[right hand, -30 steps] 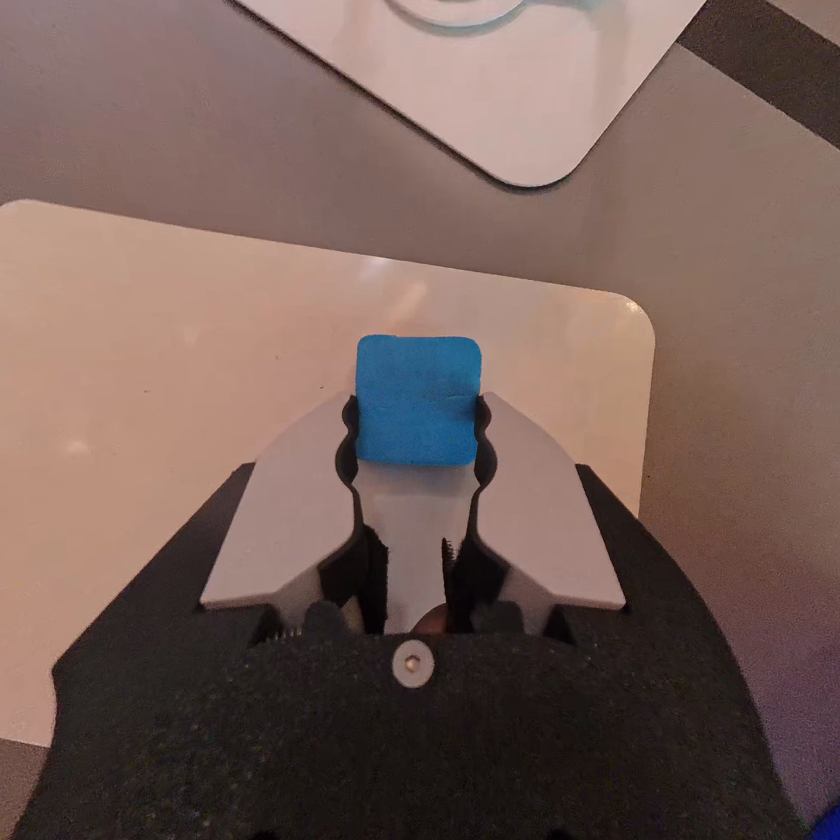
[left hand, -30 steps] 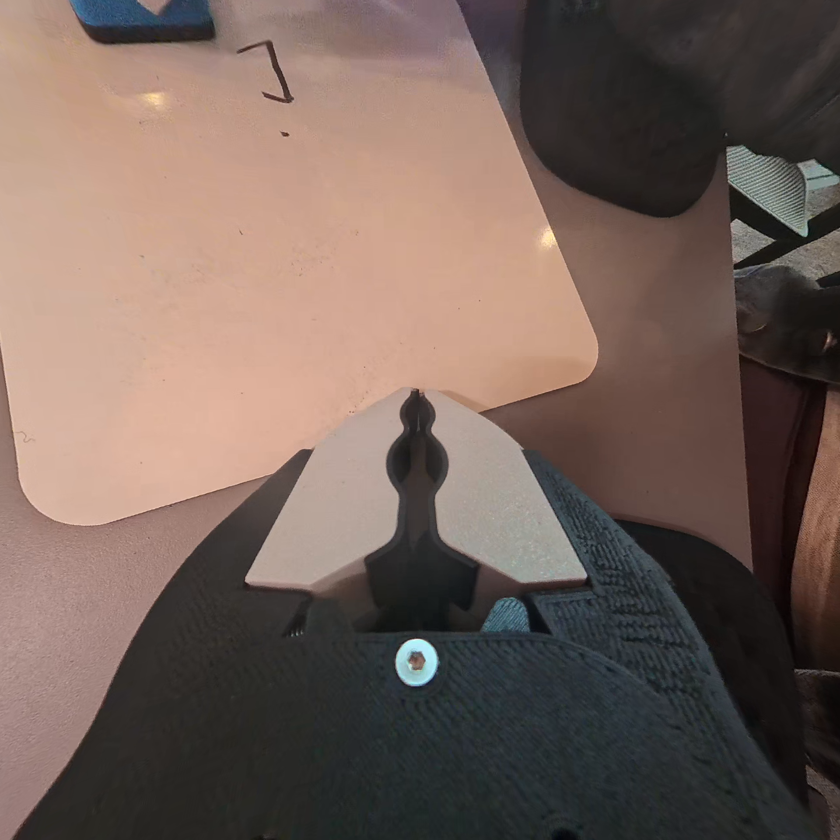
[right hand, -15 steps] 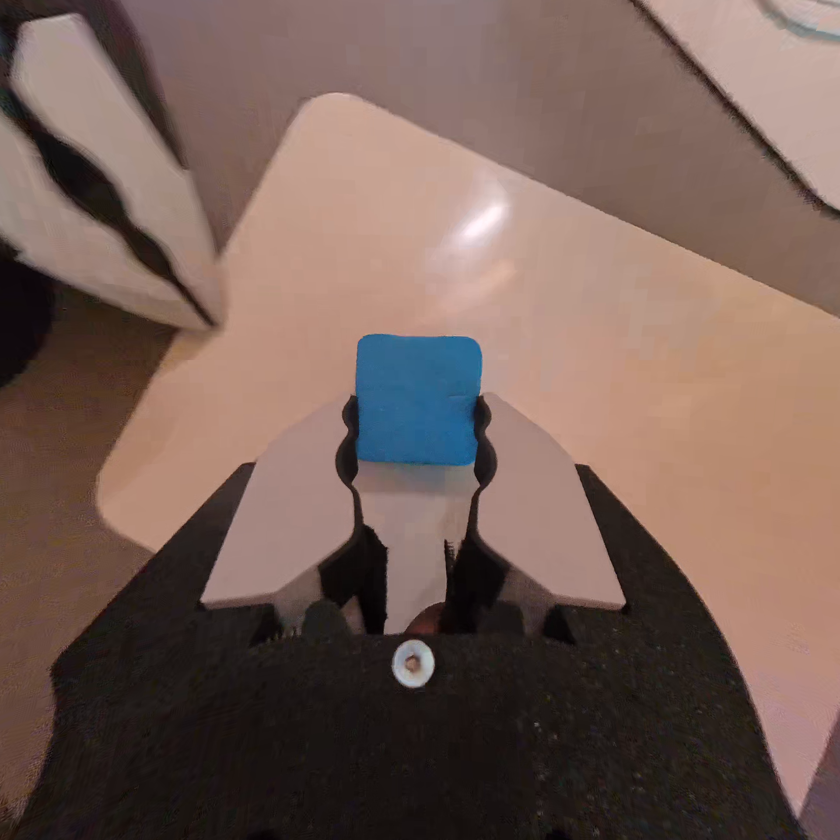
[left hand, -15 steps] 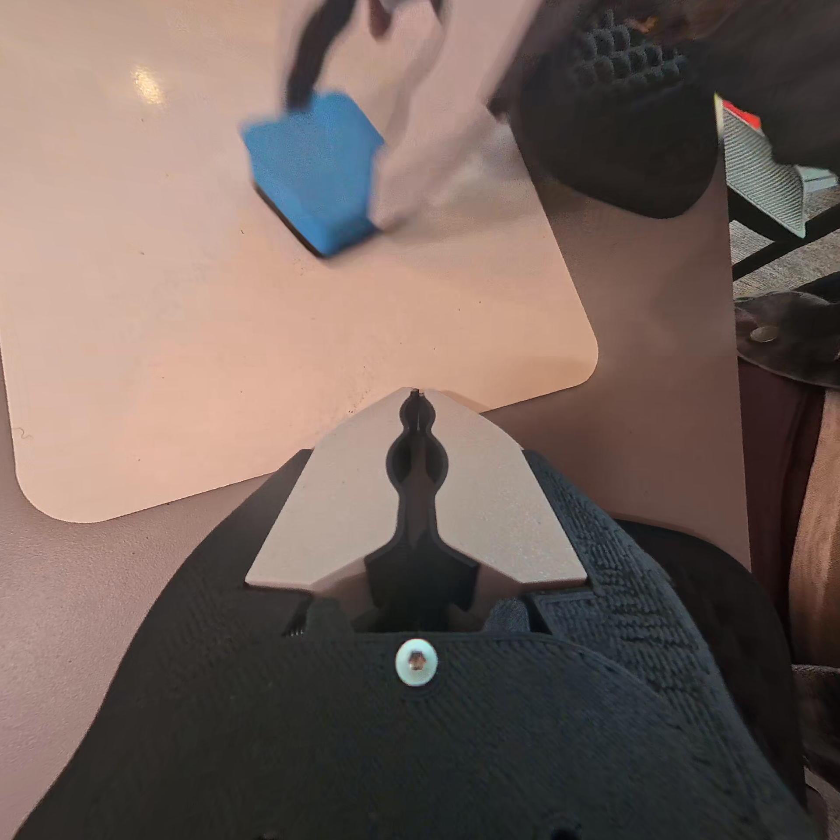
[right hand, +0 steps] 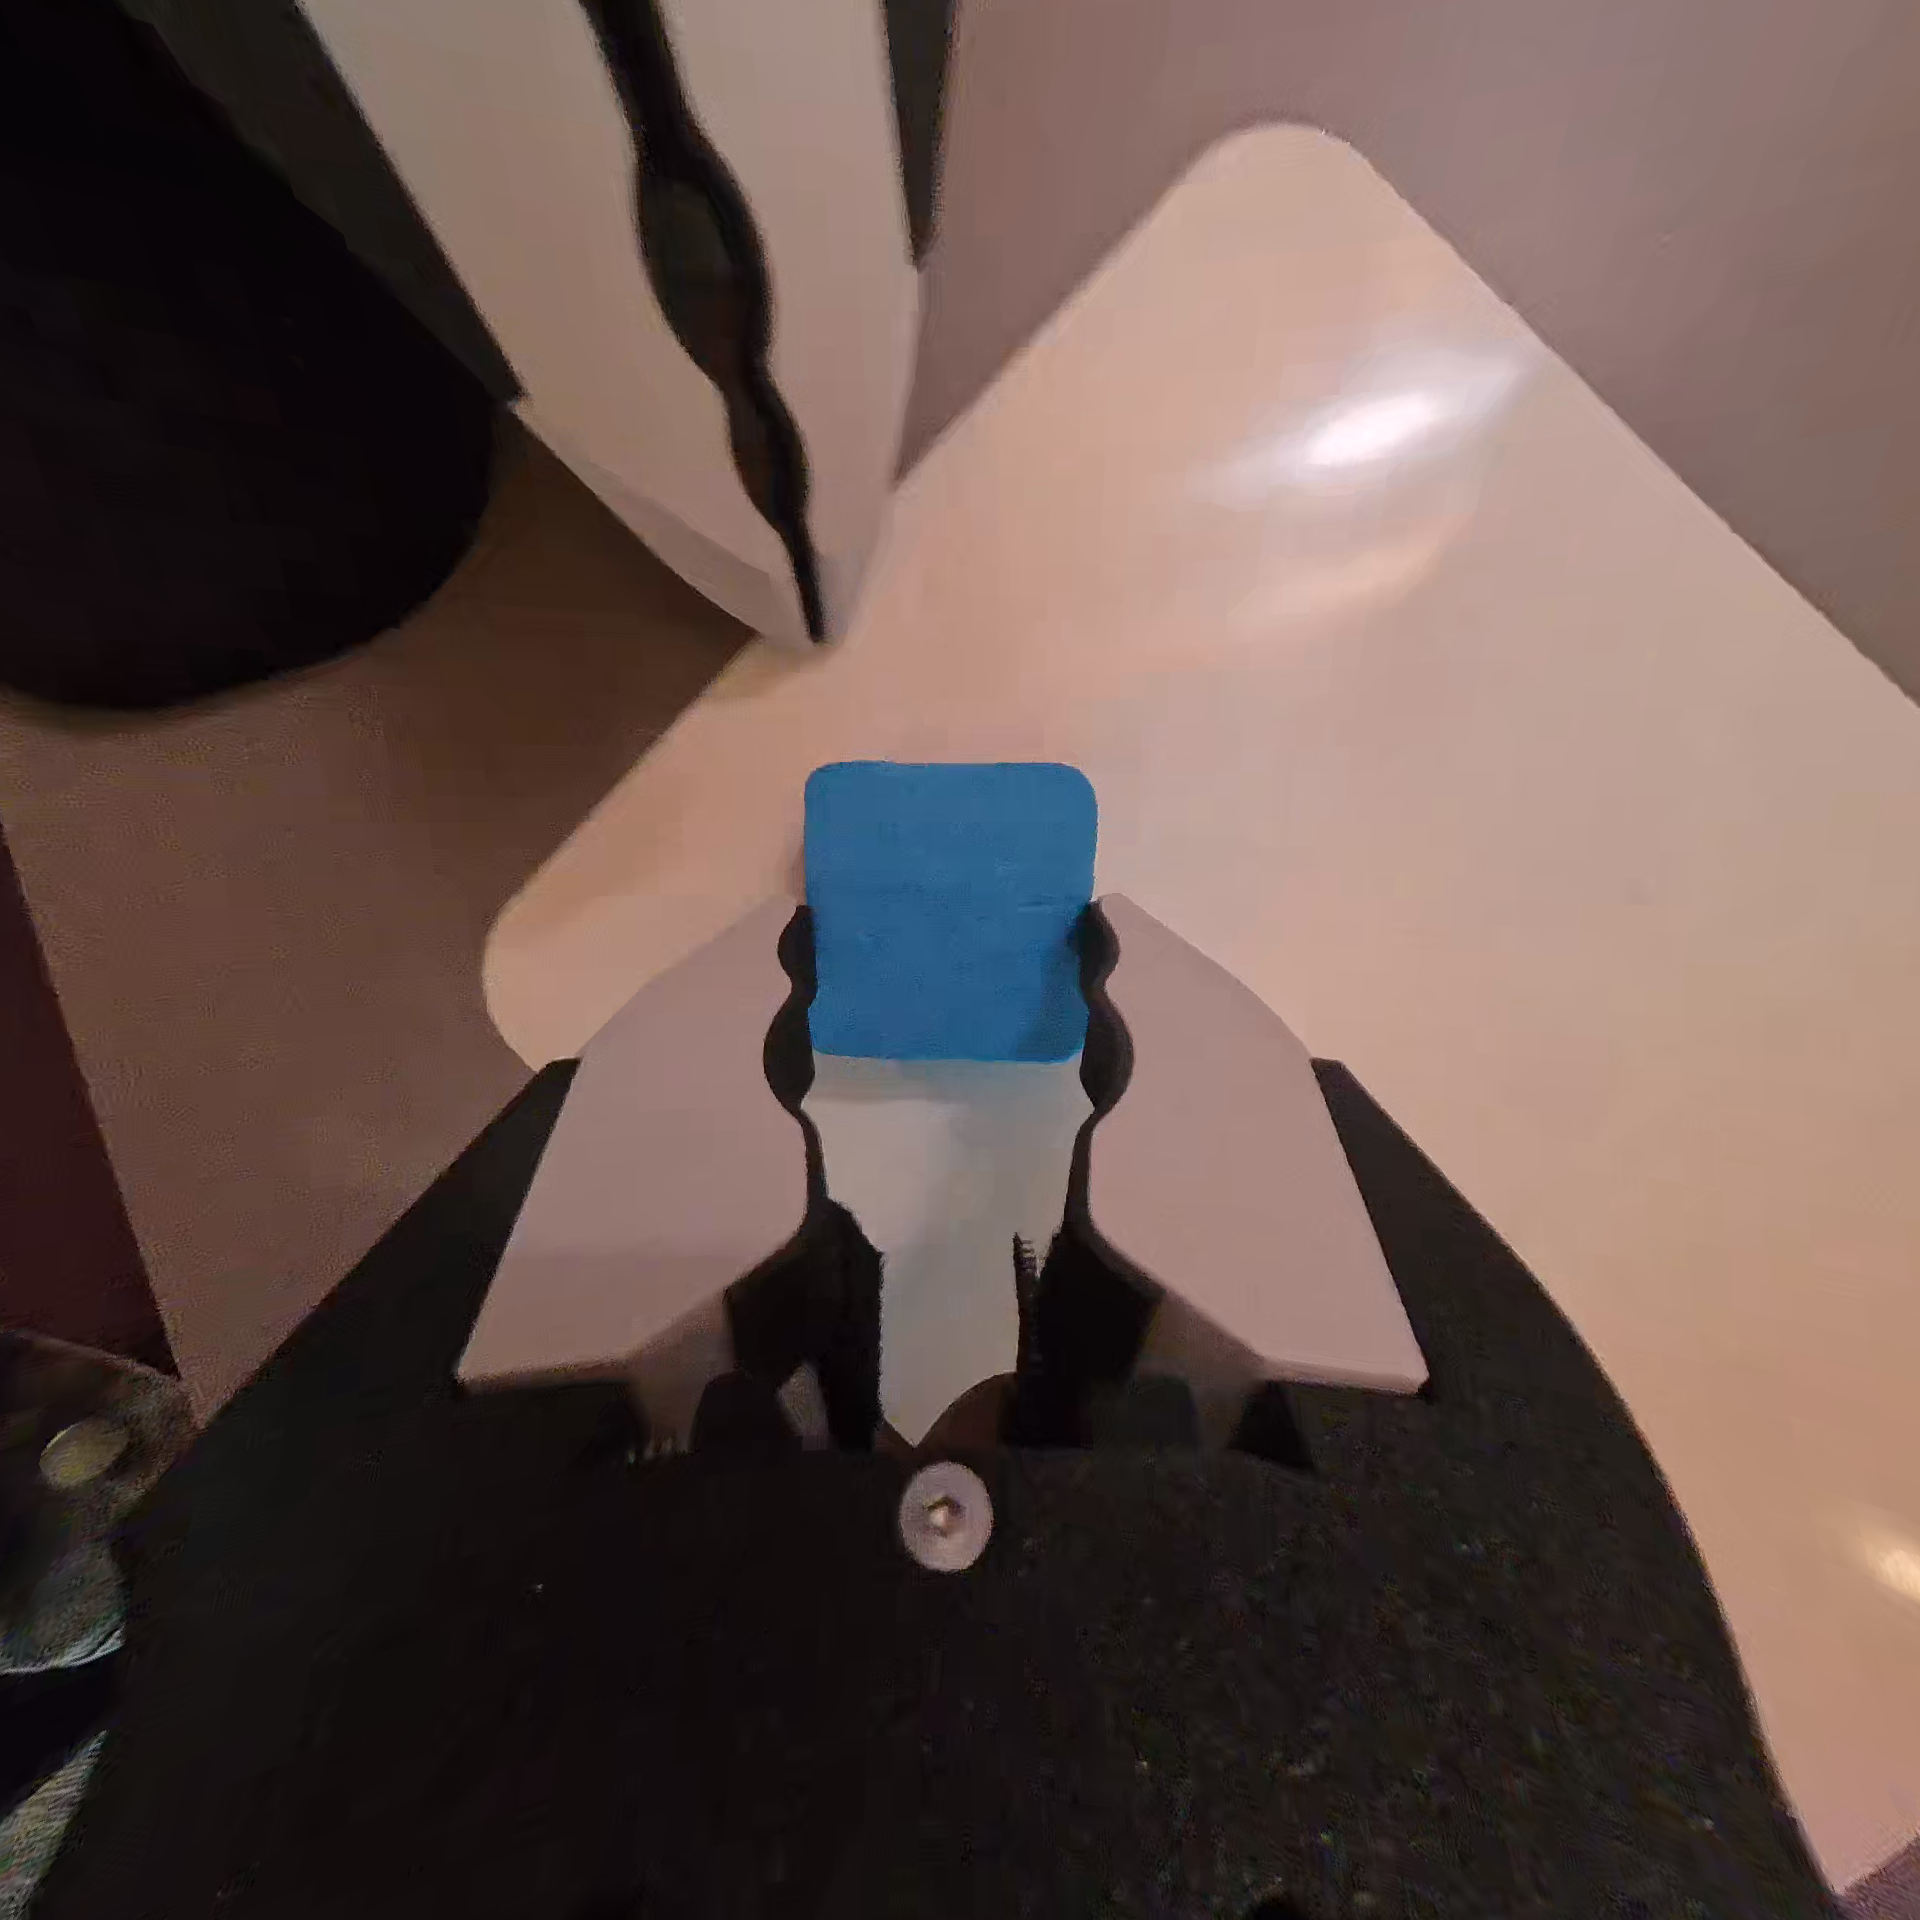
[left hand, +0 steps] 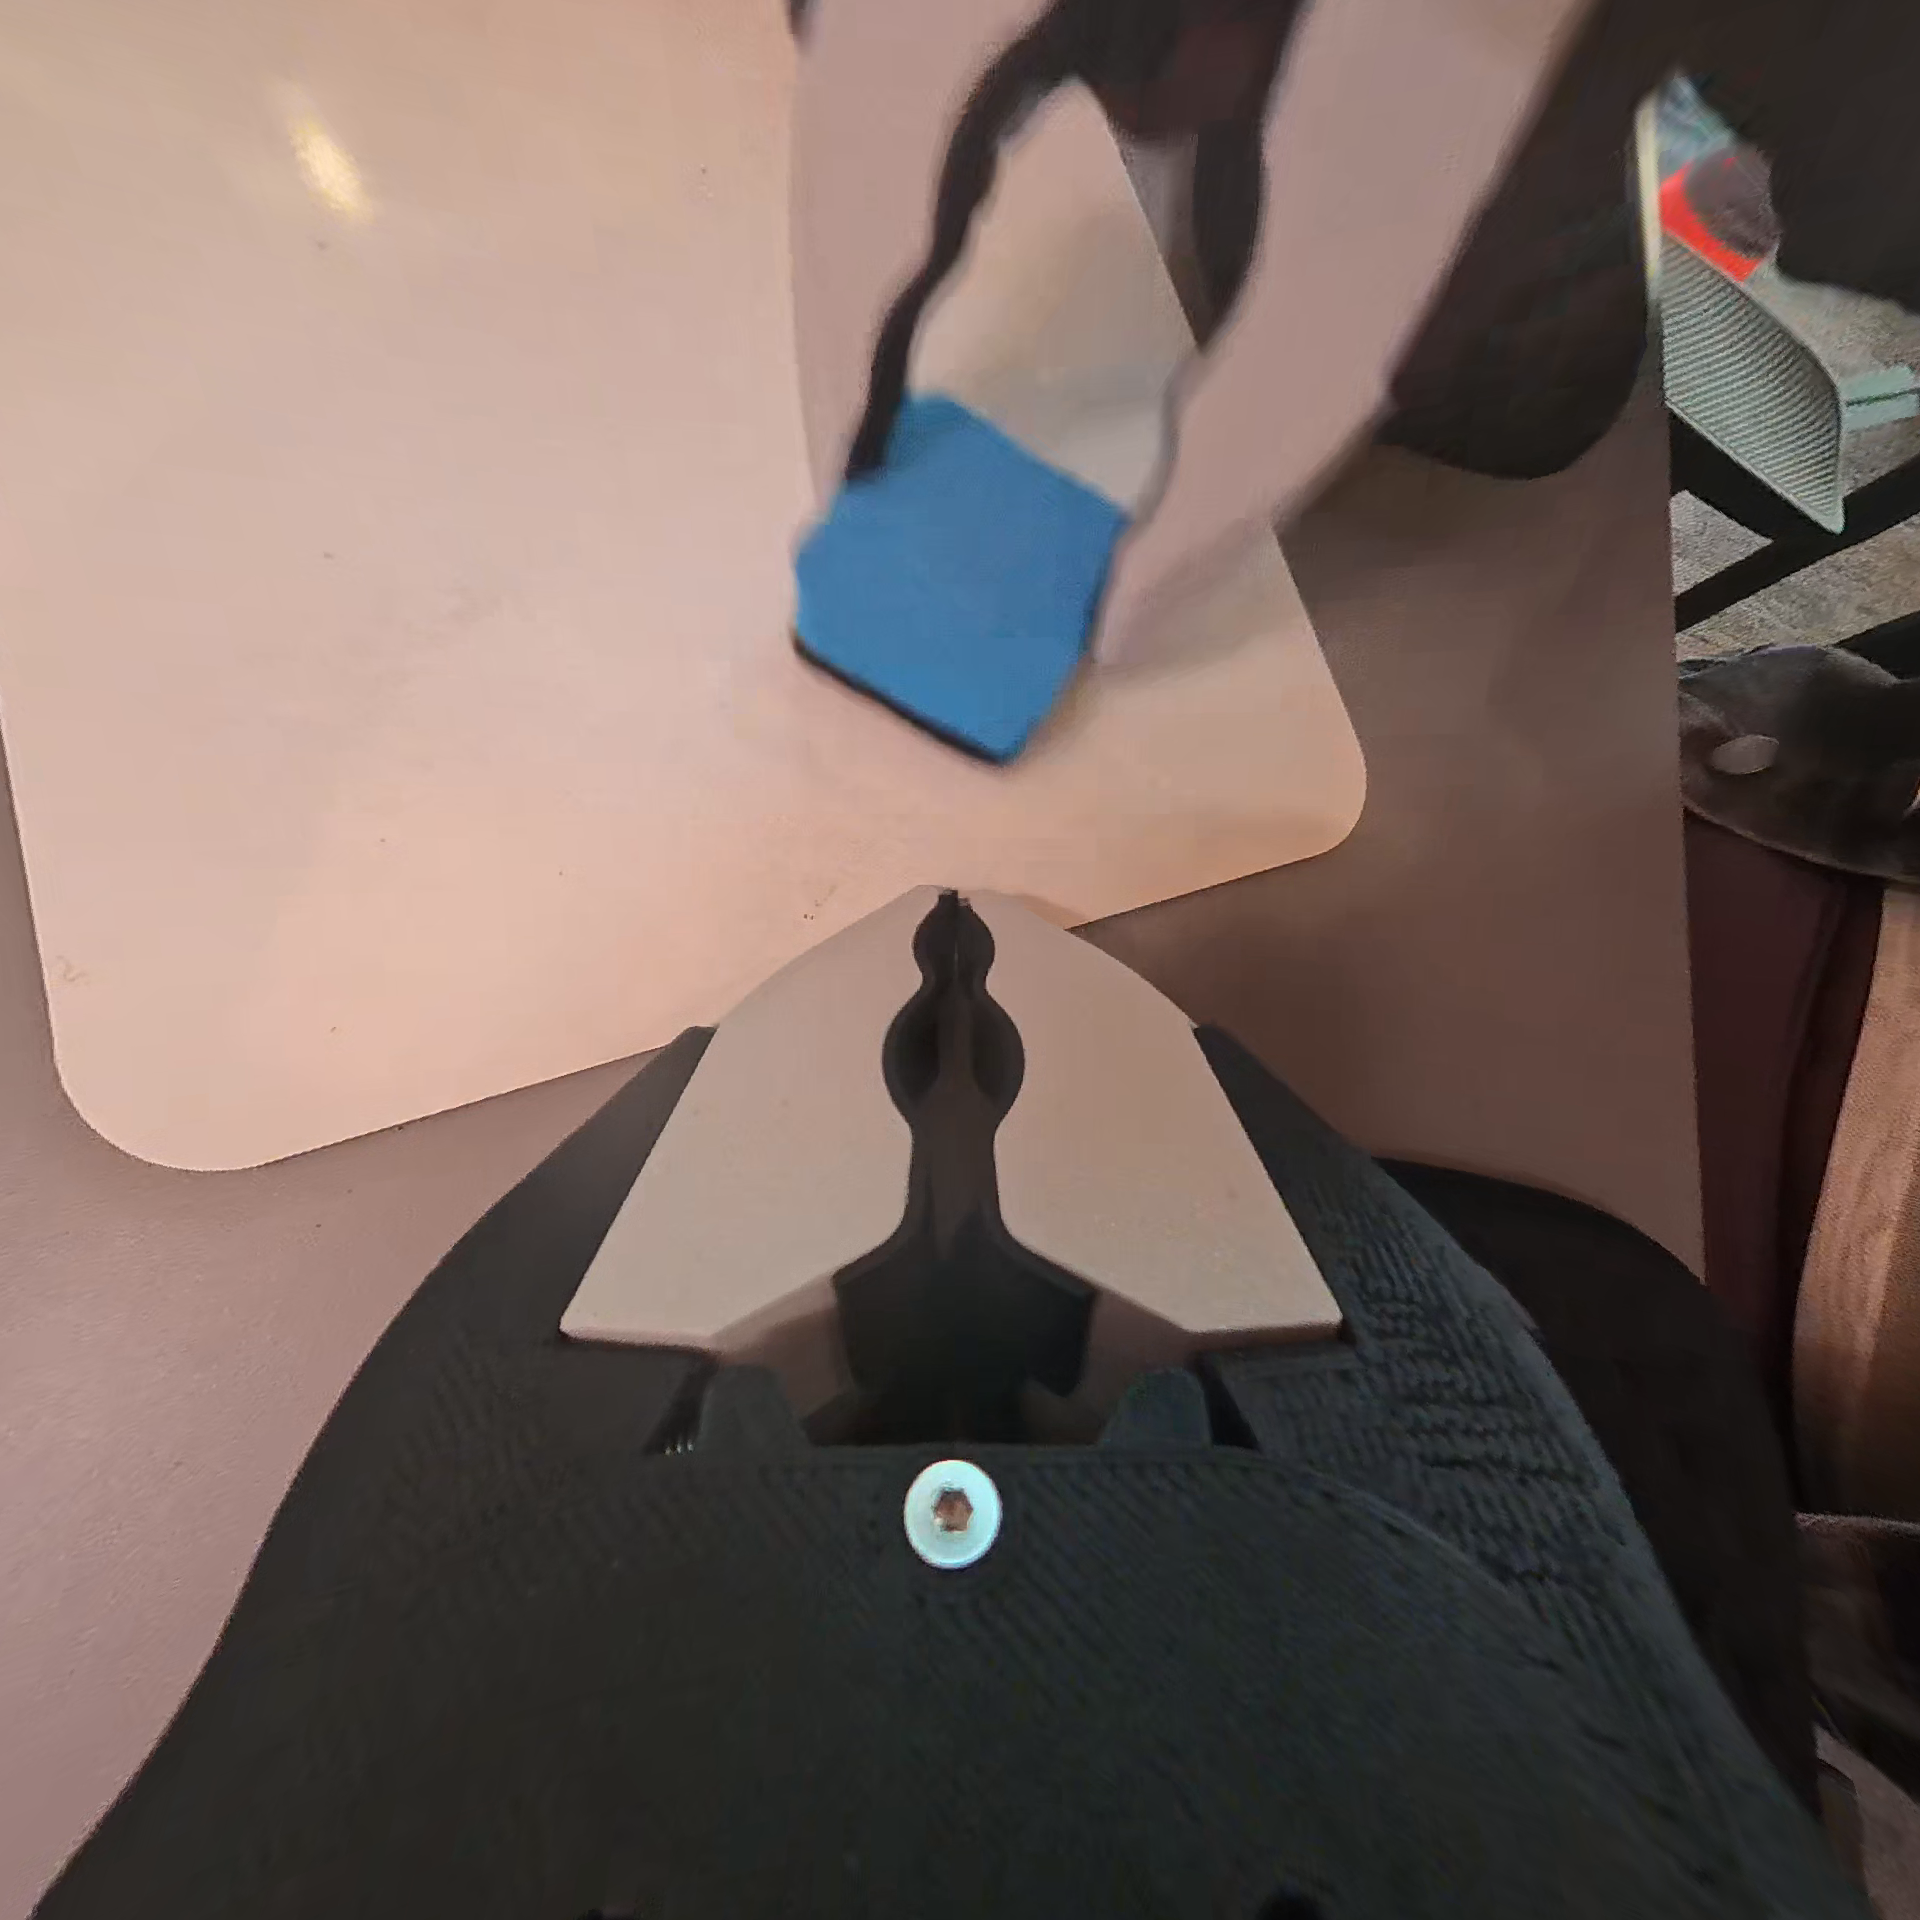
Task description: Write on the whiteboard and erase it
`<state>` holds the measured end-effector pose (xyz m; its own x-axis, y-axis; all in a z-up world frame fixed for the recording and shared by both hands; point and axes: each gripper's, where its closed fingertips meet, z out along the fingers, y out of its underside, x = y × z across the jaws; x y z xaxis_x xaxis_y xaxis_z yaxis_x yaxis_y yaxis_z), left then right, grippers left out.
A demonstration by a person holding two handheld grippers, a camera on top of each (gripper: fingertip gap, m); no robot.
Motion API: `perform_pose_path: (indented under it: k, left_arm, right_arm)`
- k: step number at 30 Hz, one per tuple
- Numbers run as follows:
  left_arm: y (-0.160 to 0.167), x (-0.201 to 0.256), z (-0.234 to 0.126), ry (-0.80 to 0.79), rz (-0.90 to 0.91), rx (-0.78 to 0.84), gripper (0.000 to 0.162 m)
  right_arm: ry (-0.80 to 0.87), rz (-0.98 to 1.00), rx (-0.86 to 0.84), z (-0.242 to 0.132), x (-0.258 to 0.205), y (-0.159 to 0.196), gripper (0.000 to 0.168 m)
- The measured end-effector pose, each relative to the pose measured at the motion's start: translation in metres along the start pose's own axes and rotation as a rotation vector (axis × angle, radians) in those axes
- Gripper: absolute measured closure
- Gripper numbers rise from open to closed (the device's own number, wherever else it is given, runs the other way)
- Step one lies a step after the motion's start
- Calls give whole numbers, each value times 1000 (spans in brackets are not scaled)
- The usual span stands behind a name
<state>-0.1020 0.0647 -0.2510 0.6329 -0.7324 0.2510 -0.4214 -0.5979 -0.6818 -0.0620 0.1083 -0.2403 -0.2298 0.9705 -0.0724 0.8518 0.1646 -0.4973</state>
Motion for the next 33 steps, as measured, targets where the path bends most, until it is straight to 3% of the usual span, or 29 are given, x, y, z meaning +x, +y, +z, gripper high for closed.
perform_pose_path:
  k: [3,5,7,9,11,13,15,18,21,23,26,29,33]
  left_arm:
    - [0,0,0,-9,11,-4,162]
    - [0,0,0,-9,12,-6,162]
    - [2,-1,-2,-9,10,-8,162]
    - [2,-4,-3,-19,-2,-5,162]
    - [2,-5,-4,-22,-6,-2,162]
    - [2,-5,-4,-25,2,-5,162]
    - [2,-5,-4,-28,7,-8,162]
    - [2,-5,-4,-29,9,-7,162]
    - [2,-5,-4,-24,-3,2,162]
    - [2,-6,-5,-24,-7,4,162]
    - [2,-6,-5,-15,-19,11,162]
    - [2,-6,-5,-16,-18,12,162]
    - [2,-5,-5,-16,48,14,162]
  right_arm:
    - [197,170,2,-18,81,21,119]
    - [207,235,66,-16,99,14,119]
    - [195,150,91,-5,74,-4,119]
    - [84,34,139,11,17,-24,119]
    - [-1,-88,102,13,-34,-20,119]
    - [-42,-136,37,4,-46,-1,118]
    - [4,-46,1,-9,-7,17,118]
    - [192,213,5,-30,101,38,118]
    - [267,346,74,-28,160,27,119]
    - [265,266,103,-11,146,-1,119]
    - [145,101,118,13,81,-34,119]
    - [85,31,132,18,40,-38,119]
    - [20,65,287,14,29,-32,118]
